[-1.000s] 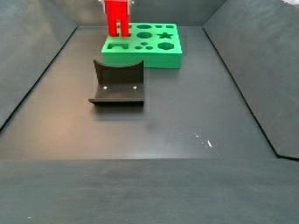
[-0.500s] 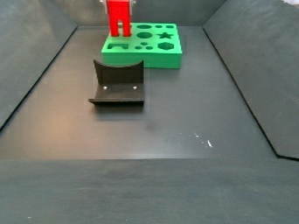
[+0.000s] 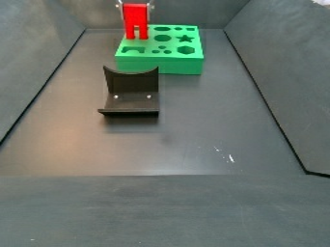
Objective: Insert the double-square object.
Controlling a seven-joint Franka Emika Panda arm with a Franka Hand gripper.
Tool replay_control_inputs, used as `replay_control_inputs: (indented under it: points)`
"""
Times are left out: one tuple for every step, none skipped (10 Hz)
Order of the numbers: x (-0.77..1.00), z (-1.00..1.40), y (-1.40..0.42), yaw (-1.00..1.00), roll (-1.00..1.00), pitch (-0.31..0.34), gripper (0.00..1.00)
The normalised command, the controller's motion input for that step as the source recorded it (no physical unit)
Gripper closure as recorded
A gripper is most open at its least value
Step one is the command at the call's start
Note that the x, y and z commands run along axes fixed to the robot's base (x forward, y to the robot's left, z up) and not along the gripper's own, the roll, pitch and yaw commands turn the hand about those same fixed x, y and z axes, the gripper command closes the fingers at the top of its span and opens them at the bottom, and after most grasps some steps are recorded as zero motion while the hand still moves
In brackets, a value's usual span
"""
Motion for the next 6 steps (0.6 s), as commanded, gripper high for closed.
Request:
replay_control_inputs:
  points:
    - [0.01, -0.41, -0.17, 0.0, -0.06, -0.051, 1.0]
    - [0.01, -0.39, -0.13, -0.1, -0.04, -0.051, 1.0]
    - [0.0, -0.29, -0.11, -0.05, 0.0, -0.027, 1.0]
    - [0.0, -0.13, -0.16, 0.0, 0.12, 0.0, 1.0]
    - [-0.02, -0.14, -0.14, 0.0, 0.08, -0.034, 1.0]
    - [-0.01, -0.04, -0.02, 0.01, 0.0, -0.047, 1.0]
